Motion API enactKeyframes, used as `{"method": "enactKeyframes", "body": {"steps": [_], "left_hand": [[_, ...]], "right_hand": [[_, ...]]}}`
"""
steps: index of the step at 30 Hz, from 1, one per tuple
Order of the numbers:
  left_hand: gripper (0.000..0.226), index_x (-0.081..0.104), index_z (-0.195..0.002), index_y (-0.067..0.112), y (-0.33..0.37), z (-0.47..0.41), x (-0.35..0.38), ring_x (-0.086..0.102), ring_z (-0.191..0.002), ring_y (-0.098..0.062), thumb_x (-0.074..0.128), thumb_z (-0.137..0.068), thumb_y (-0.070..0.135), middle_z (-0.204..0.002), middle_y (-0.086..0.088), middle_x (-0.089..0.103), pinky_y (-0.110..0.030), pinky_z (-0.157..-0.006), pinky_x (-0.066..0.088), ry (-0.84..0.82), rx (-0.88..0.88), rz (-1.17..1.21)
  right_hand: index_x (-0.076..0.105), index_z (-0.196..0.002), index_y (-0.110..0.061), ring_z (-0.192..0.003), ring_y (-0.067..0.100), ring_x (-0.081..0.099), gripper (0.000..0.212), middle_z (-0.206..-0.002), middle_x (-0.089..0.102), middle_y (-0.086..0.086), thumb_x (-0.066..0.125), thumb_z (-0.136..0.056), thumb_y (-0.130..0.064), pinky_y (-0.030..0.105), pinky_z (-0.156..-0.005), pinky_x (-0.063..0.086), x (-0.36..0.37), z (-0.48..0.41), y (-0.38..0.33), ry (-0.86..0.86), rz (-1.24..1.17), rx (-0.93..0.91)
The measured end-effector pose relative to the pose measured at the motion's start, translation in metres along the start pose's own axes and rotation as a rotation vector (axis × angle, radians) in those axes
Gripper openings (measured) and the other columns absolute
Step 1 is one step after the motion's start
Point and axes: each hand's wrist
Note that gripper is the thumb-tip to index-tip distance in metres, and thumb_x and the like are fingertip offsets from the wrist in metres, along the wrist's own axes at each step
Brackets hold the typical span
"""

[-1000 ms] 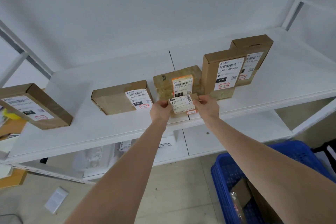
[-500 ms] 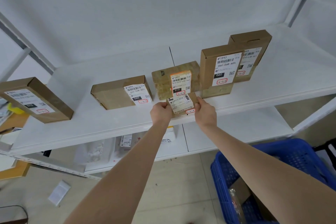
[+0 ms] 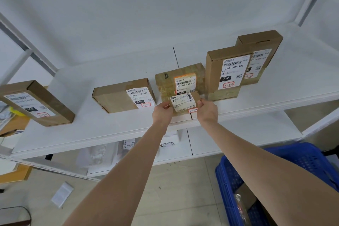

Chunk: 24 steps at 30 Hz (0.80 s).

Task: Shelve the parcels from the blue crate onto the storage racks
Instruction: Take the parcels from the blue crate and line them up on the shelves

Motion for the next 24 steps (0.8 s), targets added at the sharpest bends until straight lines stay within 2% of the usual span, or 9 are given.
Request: {"method": "enactKeyframes", "body": {"steps": [9, 16, 18, 21, 24], "left_hand": [[0.047, 0.065, -0.119, 0.020, 0.005, -0.025, 0.002, 0.057, -0.090, -0.021, 0.041, -0.083, 0.000, -0.109, -0.001, 0.069, -0.037, -0.093, 0.053, -0.026, 0.021, 0.006], [0.046, 0.067, -0.113, 0.021, 0.009, -0.038, 0.003, 0.055, -0.084, -0.021, 0.042, -0.082, -0.002, -0.106, -0.003, 0.070, -0.033, -0.086, 0.052, -0.033, 0.045, 0.014], [0.046, 0.067, -0.114, 0.021, 0.010, -0.041, 0.003, 0.054, -0.084, -0.021, 0.042, -0.082, -0.002, -0.105, -0.002, 0.070, -0.033, -0.084, 0.052, -0.037, 0.051, 0.015], [0.045, 0.067, -0.114, 0.022, 0.011, -0.044, 0.004, 0.056, -0.086, -0.022, 0.042, -0.083, -0.001, -0.099, 0.001, 0.068, -0.038, -0.091, 0.053, -0.037, 0.057, -0.009], [0.044, 0.067, -0.113, 0.022, 0.011, -0.043, 0.004, 0.058, -0.088, -0.023, 0.043, -0.083, 0.000, -0.094, 0.003, 0.067, -0.041, -0.092, 0.053, -0.035, 0.054, -0.017]], "right_hand": [[0.065, -0.102, -0.002, -0.101, 0.035, 0.056, 0.033, -0.108, 0.064, 0.020, 0.038, -0.102, -0.021, 0.028, -0.073, 0.034, 0.008, -0.020, -0.009, 0.014, -0.046, 0.044], [0.065, -0.097, 0.000, -0.093, 0.033, 0.055, 0.034, -0.101, 0.064, 0.020, 0.037, -0.102, -0.019, 0.028, -0.071, 0.034, 0.011, -0.032, -0.014, 0.014, -0.071, 0.029], [0.065, -0.097, 0.000, -0.097, 0.034, 0.056, 0.034, -0.102, 0.064, 0.020, 0.037, -0.102, -0.019, 0.029, -0.072, 0.034, 0.013, -0.035, -0.015, 0.011, -0.073, 0.028], [0.065, -0.099, -0.001, -0.102, 0.035, 0.056, 0.035, -0.104, 0.064, 0.019, 0.036, -0.102, -0.019, 0.030, -0.074, 0.036, 0.014, -0.038, -0.016, 0.009, -0.065, 0.035], [0.065, -0.101, -0.001, -0.102, 0.035, 0.056, 0.035, -0.105, 0.064, 0.019, 0.036, -0.103, -0.019, 0.029, -0.074, 0.035, 0.013, -0.037, -0.016, 0.005, -0.065, 0.042]]}}
Point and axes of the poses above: each hand's wrist, its own z-axis away from the middle knuckle, its own x-axis out of the palm, y = z × x
